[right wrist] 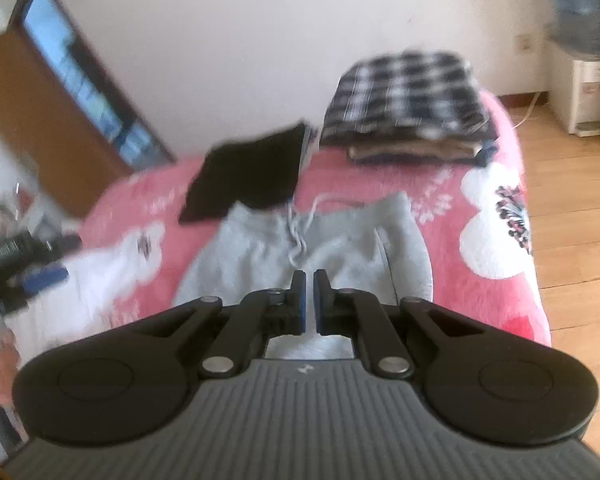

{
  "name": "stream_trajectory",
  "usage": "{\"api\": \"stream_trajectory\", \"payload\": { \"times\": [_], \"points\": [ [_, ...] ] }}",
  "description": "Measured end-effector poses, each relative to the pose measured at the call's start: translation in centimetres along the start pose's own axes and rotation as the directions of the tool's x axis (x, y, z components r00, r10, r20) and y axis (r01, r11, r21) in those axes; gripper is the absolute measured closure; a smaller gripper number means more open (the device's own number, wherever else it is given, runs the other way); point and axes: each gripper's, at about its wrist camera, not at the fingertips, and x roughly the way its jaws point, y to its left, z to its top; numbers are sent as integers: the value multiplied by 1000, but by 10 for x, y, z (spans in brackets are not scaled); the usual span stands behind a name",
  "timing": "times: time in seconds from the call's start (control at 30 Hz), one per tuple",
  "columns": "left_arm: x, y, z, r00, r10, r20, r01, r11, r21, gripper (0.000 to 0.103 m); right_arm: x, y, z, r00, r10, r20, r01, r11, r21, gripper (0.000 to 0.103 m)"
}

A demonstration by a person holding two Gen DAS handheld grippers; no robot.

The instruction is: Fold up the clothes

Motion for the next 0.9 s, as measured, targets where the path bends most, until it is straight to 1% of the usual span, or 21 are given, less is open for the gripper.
{"api": "stream_trajectory", "payload": {
  "times": [0.07,0.17,0.23,0.27,0.37,0.4,0.47,0.5,0.53,0.63,0.67,0.73,0.77,0.83,0.87,0.9],
  "points": [
    [-22,0,8,998,-46,32,45,998,38,34,-26,11,-9,999,-8,52,6,999,47,99],
    [-61,5,24,992,-102,74,96,992,83,34,-79,33,-34,989,-60,134,51,996,66,98],
    [-90,11,37,985,-134,104,121,985,122,33,-116,46,-55,977,-102,190,88,993,81,98],
    [-105,16,44,981,-153,123,133,979,153,30,-134,52,-67,969,-121,216,104,990,91,98],
    [-137,33,65,968,-177,180,130,961,244,27,-183,71,-101,938,-178,298,152,982,108,95],
    [-143,40,73,965,-188,180,136,954,265,26,-196,77,-111,926,-193,325,166,980,109,95],
    [-148,54,90,962,-223,158,168,938,304,25,-211,85,-122,908,-201,368,170,979,116,93],
    [-146,61,96,962,-229,149,171,931,323,24,-210,90,-123,904,-188,385,165,982,92,92],
    [-143,67,99,964,-225,144,165,925,342,24,-209,94,-124,899,-174,401,160,985,68,88],
    [-117,90,79,971,-195,135,125,903,410,19,-204,106,-128,886,-131,444,150,989,-6,76],
    [-108,97,72,974,-185,132,111,895,433,18,-194,108,-133,890,-119,439,152,988,-40,75],
    [-84,115,38,980,-175,94,115,884,453,17,-168,109,-146,903,-104,417,155,984,-89,74],
    [-71,122,13,981,-190,44,150,879,453,17,-153,107,-158,914,-101,394,151,984,-99,74],
    [-45,134,-39,973,-222,-63,226,865,447,17,-124,102,-188,935,-105,338,153,981,-117,74],
    [-34,138,-68,958,-257,-127,286,845,451,17,-109,100,-203,945,-108,310,153,980,-126,74],
    [-26,138,-95,940,-287,-184,340,819,462,17,-96,98,-219,953,-114,281,158,978,-139,74]
  ]
}}
